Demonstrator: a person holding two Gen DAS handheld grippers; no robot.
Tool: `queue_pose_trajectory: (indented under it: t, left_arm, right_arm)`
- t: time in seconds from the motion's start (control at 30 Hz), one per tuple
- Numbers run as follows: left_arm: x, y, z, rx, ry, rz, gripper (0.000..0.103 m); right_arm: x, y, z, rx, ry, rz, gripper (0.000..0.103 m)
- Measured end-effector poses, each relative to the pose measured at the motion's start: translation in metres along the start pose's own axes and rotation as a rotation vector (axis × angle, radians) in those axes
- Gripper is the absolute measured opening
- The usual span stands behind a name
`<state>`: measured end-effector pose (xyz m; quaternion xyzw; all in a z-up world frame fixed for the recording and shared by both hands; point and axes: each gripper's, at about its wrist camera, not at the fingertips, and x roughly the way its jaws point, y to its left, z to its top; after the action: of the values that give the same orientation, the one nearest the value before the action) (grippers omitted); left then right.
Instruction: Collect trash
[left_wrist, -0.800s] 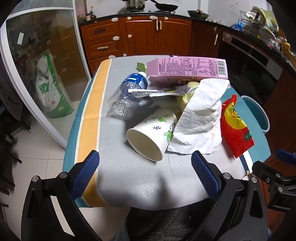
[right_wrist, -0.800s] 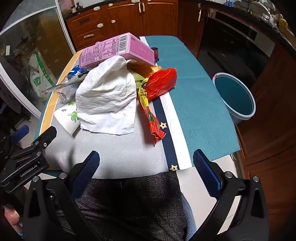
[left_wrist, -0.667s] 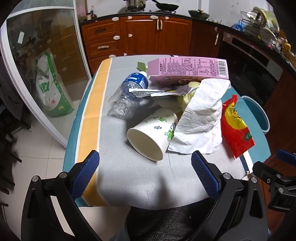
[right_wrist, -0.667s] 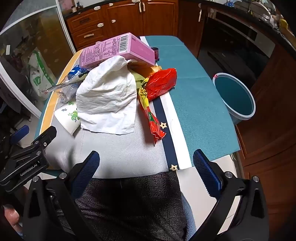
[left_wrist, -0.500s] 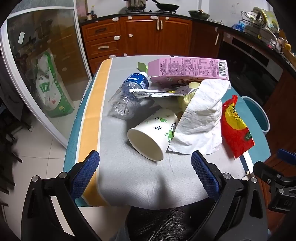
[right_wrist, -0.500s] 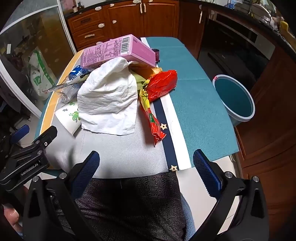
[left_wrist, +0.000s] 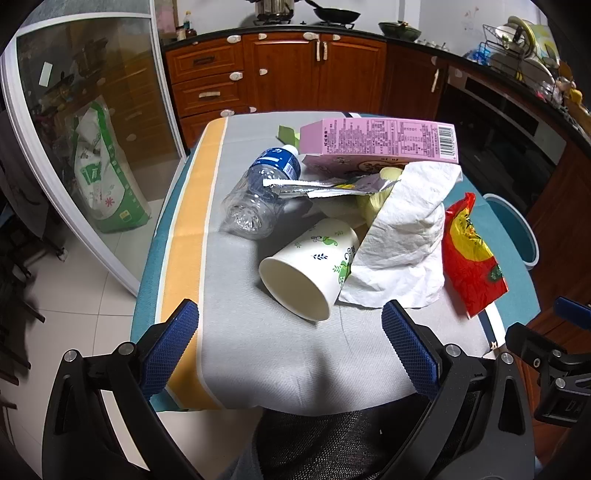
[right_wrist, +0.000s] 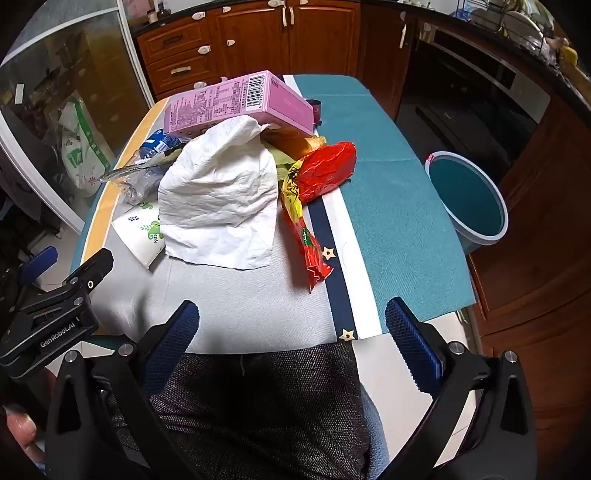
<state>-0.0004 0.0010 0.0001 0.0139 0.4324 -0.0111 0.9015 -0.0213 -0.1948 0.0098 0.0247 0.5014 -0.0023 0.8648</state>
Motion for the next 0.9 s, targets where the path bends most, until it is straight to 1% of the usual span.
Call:
queue_pose_trajectory:
  t: [0.1,0.13,0.2,0.9]
  left_arm:
    - [0.0,0.0,0.0,0.003,-0.001,0.0,0.099]
    - [-0.005,0.007,0.003,0.002,-0.001,0.0,0.099]
    - [-0.005,0.008,0.003,0.002,-0.001,0.0,0.099]
    - [-0.014,0.001,0.004,-0.001,-0.012,0.013,0.099]
  right_arm:
    - [-0.002,0.0,0.001,-0.002,-0.003,-0.001,0.097]
    - [-0.003,0.0,0.001,-0.003,-0.003,-0.001,0.097]
    - [-0.003,0.0,0.002,-0.003,-0.003,0.0,0.097]
    - [-0.009,0.0,0.002,-0.004,-0.015,-0.003,0.097]
